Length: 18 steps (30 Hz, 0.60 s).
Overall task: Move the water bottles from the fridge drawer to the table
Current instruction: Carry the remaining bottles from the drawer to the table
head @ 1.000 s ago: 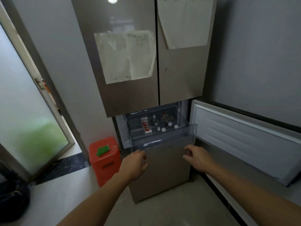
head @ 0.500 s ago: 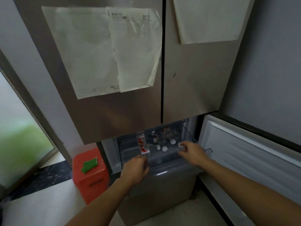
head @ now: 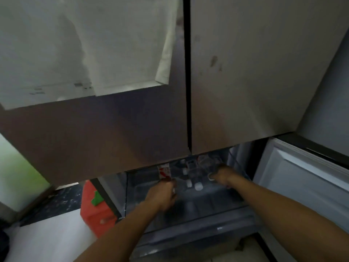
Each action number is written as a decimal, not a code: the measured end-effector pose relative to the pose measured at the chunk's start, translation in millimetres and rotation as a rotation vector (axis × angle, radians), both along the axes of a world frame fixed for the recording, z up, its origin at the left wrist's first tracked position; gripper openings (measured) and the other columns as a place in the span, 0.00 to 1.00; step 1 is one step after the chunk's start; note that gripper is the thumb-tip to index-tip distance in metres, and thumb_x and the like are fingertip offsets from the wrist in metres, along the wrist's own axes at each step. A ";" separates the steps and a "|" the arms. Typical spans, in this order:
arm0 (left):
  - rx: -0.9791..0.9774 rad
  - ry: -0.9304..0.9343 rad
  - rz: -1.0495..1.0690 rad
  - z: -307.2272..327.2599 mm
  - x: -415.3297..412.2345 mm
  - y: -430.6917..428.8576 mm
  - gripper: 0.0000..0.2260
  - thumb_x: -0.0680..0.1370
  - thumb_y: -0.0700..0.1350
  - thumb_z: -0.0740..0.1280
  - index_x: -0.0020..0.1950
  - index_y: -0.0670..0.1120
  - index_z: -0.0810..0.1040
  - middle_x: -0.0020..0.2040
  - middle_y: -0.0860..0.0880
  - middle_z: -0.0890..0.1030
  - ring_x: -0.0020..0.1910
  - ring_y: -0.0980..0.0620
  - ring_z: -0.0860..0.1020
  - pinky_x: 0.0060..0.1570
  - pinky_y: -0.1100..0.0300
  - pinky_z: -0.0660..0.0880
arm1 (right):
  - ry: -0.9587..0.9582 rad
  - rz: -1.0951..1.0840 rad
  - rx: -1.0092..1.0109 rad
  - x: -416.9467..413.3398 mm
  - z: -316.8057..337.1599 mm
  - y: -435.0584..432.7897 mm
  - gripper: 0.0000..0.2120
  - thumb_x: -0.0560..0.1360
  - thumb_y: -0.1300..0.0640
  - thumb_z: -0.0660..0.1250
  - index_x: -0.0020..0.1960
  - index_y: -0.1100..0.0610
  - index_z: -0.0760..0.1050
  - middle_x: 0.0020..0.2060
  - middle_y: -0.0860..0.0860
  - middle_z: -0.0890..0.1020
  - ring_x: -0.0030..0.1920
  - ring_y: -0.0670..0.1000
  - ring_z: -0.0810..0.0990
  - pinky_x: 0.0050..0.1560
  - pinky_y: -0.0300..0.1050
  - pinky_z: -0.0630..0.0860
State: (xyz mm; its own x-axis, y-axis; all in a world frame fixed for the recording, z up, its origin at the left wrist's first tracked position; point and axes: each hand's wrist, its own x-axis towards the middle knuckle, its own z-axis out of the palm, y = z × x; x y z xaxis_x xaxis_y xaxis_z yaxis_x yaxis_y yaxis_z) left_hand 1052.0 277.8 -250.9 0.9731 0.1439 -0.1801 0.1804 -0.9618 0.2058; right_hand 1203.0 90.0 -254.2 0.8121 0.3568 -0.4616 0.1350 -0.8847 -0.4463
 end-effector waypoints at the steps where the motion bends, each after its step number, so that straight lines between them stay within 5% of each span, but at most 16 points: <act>1: 0.006 0.010 -0.028 -7.2 13.2 -3.5 0.15 0.77 0.48 0.63 0.62 0.46 0.72 0.61 0.42 0.77 0.56 0.41 0.76 0.52 0.53 0.75 | 0.051 -0.011 0.026 9.2 -5.9 1.1 0.12 0.76 0.50 0.66 0.53 0.57 0.75 0.49 0.56 0.79 0.48 0.57 0.80 0.40 0.46 0.78; 3: 0.038 0.021 -0.080 -23.2 39.6 -7.0 0.18 0.75 0.47 0.64 0.65 0.47 0.72 0.64 0.44 0.75 0.59 0.42 0.75 0.56 0.54 0.74 | 0.132 -0.049 0.076 25.3 -16.7 2.6 0.08 0.74 0.53 0.68 0.42 0.57 0.73 0.36 0.55 0.77 0.32 0.53 0.79 0.30 0.42 0.74; 6: 0.098 0.075 -0.086 -44.4 70.1 -11.6 0.23 0.74 0.48 0.63 0.69 0.54 0.68 0.67 0.45 0.73 0.62 0.42 0.74 0.57 0.54 0.74 | 0.215 -0.061 0.103 39.4 -26.3 4.1 0.08 0.74 0.57 0.67 0.38 0.57 0.71 0.28 0.53 0.74 0.19 0.48 0.72 0.22 0.36 0.68; 10: 0.241 0.040 -0.098 -56.5 80.2 -20.8 0.23 0.77 0.42 0.60 0.72 0.49 0.65 0.71 0.43 0.67 0.69 0.42 0.66 0.66 0.55 0.64 | 0.275 -0.097 0.152 46.1 -32.9 8.7 0.08 0.75 0.55 0.67 0.40 0.56 0.72 0.31 0.53 0.77 0.25 0.48 0.75 0.21 0.35 0.69; 14: 0.188 0.045 -0.140 -47.1 72.0 -24.4 0.19 0.76 0.44 0.62 0.67 0.50 0.68 0.67 0.44 0.71 0.65 0.42 0.69 0.62 0.55 0.67 | 0.363 -0.149 0.166 38.7 -30.7 6.4 0.07 0.79 0.57 0.61 0.42 0.54 0.70 0.40 0.55 0.80 0.32 0.48 0.78 0.30 0.39 0.71; 18: 0.251 -0.004 -0.306 -20.7 53.1 -24.3 0.21 0.73 0.47 0.64 0.66 0.49 0.67 0.62 0.44 0.73 0.60 0.41 0.73 0.58 0.52 0.71 | 0.274 -0.277 0.286 24.6 -17.9 -4.9 0.10 0.77 0.55 0.63 0.38 0.58 0.71 0.37 0.59 0.80 0.33 0.56 0.80 0.31 0.43 0.73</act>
State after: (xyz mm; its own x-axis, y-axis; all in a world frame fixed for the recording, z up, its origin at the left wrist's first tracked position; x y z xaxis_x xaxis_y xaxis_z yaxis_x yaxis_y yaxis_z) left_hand 1105.1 253.6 -271.6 0.9784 -0.1138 -0.1723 -0.1228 -0.9915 -0.0429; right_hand 1227.7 85.1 -272.1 0.7564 0.2885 -0.5870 -0.2448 -0.7074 -0.6631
